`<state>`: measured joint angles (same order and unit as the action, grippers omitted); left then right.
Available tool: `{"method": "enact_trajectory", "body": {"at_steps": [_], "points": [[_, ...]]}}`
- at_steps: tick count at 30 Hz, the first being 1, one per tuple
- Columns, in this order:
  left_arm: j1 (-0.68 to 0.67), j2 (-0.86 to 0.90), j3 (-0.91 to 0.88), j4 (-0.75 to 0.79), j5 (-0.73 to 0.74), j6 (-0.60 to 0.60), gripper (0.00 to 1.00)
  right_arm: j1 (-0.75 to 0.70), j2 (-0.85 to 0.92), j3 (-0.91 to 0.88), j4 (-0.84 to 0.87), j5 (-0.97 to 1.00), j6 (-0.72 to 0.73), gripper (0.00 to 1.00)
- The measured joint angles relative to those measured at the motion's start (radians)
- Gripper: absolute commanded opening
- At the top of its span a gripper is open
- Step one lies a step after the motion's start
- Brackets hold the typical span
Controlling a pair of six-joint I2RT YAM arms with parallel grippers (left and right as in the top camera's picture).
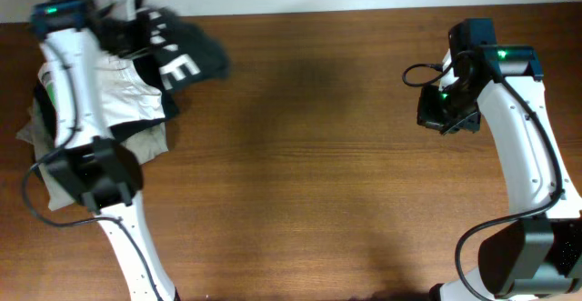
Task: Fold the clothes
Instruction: 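Carry the folded shirt with the left gripper onto the left stack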
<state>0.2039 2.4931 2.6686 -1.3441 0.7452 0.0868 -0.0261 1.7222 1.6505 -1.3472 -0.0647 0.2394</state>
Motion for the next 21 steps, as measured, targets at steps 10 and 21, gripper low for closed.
{"method": "enact_trajectory", "body": {"at_steps": [10, 21], "points": [[0.529, 0.0, -0.001, -0.139, -0.122, 0.097, 0.99, 0.0, 0.0, 0.0, -0.011, -0.007, 0.0, 0.06], [-0.187, -0.737, 0.154, -0.34, -0.354, 0.228, 0.99, 0.043, -0.347, 0.081, 0.148, -0.311, -0.08, 0.99]]}}
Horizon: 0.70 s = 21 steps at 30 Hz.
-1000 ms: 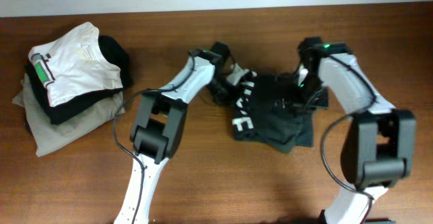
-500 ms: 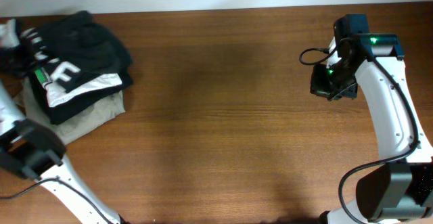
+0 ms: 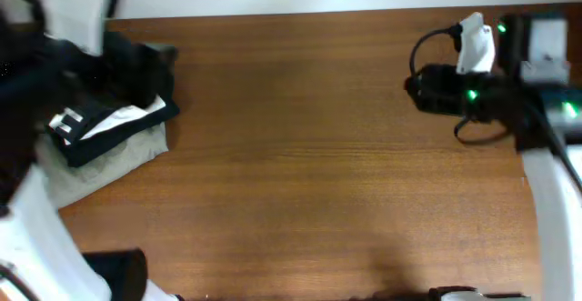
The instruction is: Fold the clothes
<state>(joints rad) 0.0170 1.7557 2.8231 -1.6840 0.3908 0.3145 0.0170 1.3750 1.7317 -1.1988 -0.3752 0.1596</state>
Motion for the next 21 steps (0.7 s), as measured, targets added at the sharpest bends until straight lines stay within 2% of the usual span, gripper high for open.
{"method": "enact_trajectory", "body": {"at_steps": [1, 2, 5, 6, 10, 15, 18, 19, 20, 21], "points": [[-0.112, -0.026, -0.053, -0.003, -0.067, -0.025, 0.99, 0.014, -0.055, 0.002, -0.001, -0.009, -0.01, 0.99], [-0.168, -0.051, -0.141, 0.01, -0.116, -0.051, 0.99, 0.018, -0.108, 0.007, 0.0, -0.013, -0.016, 0.99], [-0.32, -0.118, -0.583, -0.004, -0.209, -0.102, 0.99, 0.019, -0.117, 0.006, -0.005, -0.016, -0.021, 0.99], [-0.341, -0.117, -0.71, 0.035, -0.218, -0.106, 0.99, 0.019, -0.116, 0.006, -0.009, -0.016, -0.022, 0.99], [-0.342, -0.111, -1.038, 0.375, -0.192, -0.115, 0.99, 0.019, -0.114, 0.005, -0.046, -0.023, -0.025, 0.99], [-0.342, -0.111, -1.182, 0.395, -0.185, -0.117, 0.99, 0.019, -0.114, 0.005, -0.045, -0.035, -0.025, 0.99], [-0.342, -0.111, -1.183, 0.394, -0.185, -0.117, 0.99, 0.019, -0.114, 0.003, 0.006, 0.078, -0.042, 0.99], [-0.342, -0.111, -1.184, 0.393, -0.185, -0.117, 0.99, 0.018, -0.154, -0.087, 0.274, 0.099, -0.117, 0.99], [-0.342, -0.111, -1.184, 0.395, -0.185, -0.117, 0.99, 0.019, -0.195, -0.156, 0.336, 0.103, -0.164, 0.99], [-0.342, -0.111, -1.185, 0.394, -0.183, -0.117, 0.99, 0.019, -0.26, -0.285, 0.508, 0.106, -0.203, 0.99]]}}
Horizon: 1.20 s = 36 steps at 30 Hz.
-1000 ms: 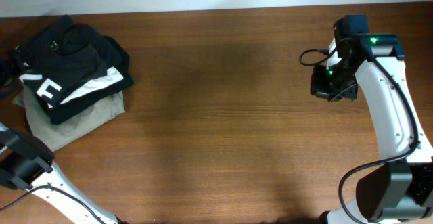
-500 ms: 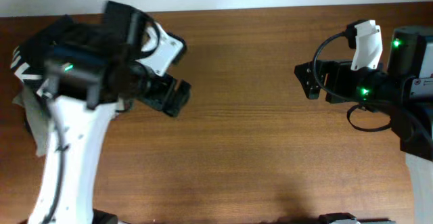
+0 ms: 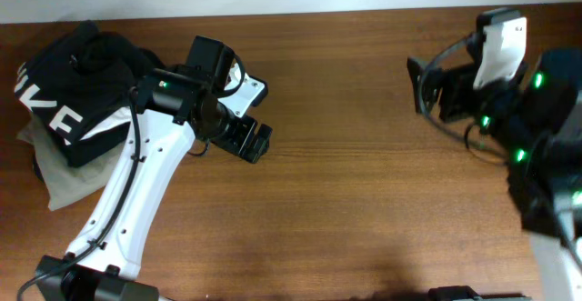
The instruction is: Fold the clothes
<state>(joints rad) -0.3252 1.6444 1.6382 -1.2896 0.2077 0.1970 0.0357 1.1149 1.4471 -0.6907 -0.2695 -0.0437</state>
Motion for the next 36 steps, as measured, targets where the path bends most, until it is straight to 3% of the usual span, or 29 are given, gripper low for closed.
{"method": "enact_trajectory", "body": {"at_steps": [2, 5, 8, 11, 13, 23, 24, 26, 27, 28, 29, 30, 32, 36], "points": [[0.0, -0.001, -0.004, 0.005, 0.004, 0.0, 0.99, 0.0, -0.263, -0.506, 0.319, 0.006, -0.069, 0.99], [0.0, -0.001, -0.007, 0.0, 0.005, 0.0, 0.99, 0.0, -0.685, -1.004, 0.391, 0.046, -0.092, 0.99], [-0.001, -0.001, -0.008, 0.0, 0.005, 0.0, 0.99, 0.0, -1.002, -1.197, 0.411, 0.071, -0.092, 0.99], [-0.001, -0.001, -0.008, 0.0, 0.005, 0.0, 0.99, 0.0, -1.093, -1.372, 0.476, 0.078, -0.086, 0.99], [-0.001, -0.001, -0.008, 0.001, 0.005, 0.0, 0.99, 0.0, -1.095, -1.394, 0.549, 0.083, -0.086, 0.99], [-0.001, -0.001, -0.008, -0.005, 0.0, 0.0, 0.99, 0.0, -1.096, -1.399, 0.557, 0.086, -0.085, 0.98], [-0.001, -0.001, -0.007, -0.078, -0.037, 0.0, 0.99, 0.0, -1.097, -1.399, 0.557, 0.086, -0.086, 0.99], [-0.001, -0.008, -0.009, -0.075, -0.084, 0.0, 0.99, 0.0, -1.098, -1.399, 0.557, 0.086, -0.085, 0.99], [-0.001, -0.025, -0.018, -0.012, -0.092, 0.0, 0.99, 0.0, -1.098, -1.399, 0.557, 0.086, -0.085, 0.99], [-0.001, -0.071, -0.046, 0.183, -0.103, 0.0, 0.99, 0.0, -1.099, -1.399, 0.557, 0.086, -0.084, 0.99], [-0.001, -0.122, -0.062, 0.273, -0.109, 0.0, 0.99, 0.0, -1.099, -1.399, 0.556, 0.085, -0.083, 0.99], [-0.001, -0.236, -0.133, 0.424, -0.127, 0.0, 0.99, 0.0, -1.099, -1.4, 0.557, 0.086, -0.083, 0.99], [-0.001, -0.453, -0.309, 0.551, -0.182, 0.0, 0.99, 0.0, -1.098, -1.401, 0.56, 0.086, -0.083, 0.99], [0.023, -0.82, -0.922, 0.967, -0.282, 0.0, 0.99, 0.0, -1.1, -1.402, 0.56, 0.089, -0.083, 0.99]]}}
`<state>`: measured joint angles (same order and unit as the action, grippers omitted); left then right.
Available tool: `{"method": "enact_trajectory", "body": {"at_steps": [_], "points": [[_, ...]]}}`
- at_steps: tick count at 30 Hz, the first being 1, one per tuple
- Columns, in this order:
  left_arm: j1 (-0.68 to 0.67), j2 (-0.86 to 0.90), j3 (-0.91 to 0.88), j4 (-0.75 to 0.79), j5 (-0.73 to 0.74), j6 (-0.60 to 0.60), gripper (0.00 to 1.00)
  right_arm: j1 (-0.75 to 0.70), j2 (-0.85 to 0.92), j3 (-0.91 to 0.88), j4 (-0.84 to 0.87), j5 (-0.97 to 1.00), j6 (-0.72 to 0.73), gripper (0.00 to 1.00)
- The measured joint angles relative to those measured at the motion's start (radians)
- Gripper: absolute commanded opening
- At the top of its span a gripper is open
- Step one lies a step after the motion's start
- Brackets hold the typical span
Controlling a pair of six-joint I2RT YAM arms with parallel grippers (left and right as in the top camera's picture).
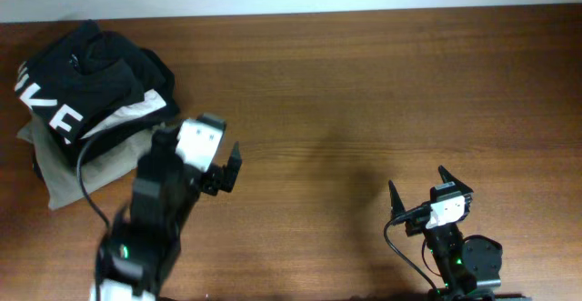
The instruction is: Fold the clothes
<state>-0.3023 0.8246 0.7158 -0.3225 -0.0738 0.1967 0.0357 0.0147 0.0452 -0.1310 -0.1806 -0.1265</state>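
In the overhead view the clothes lie in a stack at the back left corner. A folded black garment with white letters (77, 87) is on top. A white layer (136, 112) shows under it, and a beige garment (77, 174) lies at the bottom. My left gripper (225, 174) is to the right of the stack, apart from it. It is open and holds nothing. My right gripper (426, 195) is low at the front right, its fingers spread in a wide V, open and empty.
The brown wooden table (346, 92) ends at a pale wall along the back. The left arm's body (150, 237) and the right arm's base (459, 260) stand at the front edge.
The left gripper has moved from mid-table beside the stack to a place nearer the front. The right arm has moved from the back right to the front right. The stack looks unchanged.
At first my left gripper was over the pile at the back left, with the black garment spread out to the right. Then the black garment lay gathered on the stack. Later the left gripper stood empty beside it. Now both arms are near the front.
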Motion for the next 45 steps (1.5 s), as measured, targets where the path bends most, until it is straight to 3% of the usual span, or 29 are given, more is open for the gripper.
{"method": "enact_trajectory", "body": {"at_steps": [4, 11, 14, 45], "points": [[0.035, -0.406, -0.346, 0.166, -0.018, 0.0, 0.99, 0.0, 0.0, -0.001, 0.001, 0.0, 0.0, 0.99], [0.133, -0.795, -0.603, 0.196, -0.021, -0.011, 0.99, 0.0, 0.0, -0.001, 0.002, 0.0, -0.001, 0.99], [0.146, -0.809, -0.695, 0.233, -0.021, -0.015, 0.99, 0.0, 0.0, -0.001, 0.002, 0.0, -0.001, 0.99], [0.146, -0.81, -0.695, 0.24, -0.021, -0.015, 0.99, 0.0, 0.0, -0.001, 0.002, 0.0, 0.0, 0.99]]}}
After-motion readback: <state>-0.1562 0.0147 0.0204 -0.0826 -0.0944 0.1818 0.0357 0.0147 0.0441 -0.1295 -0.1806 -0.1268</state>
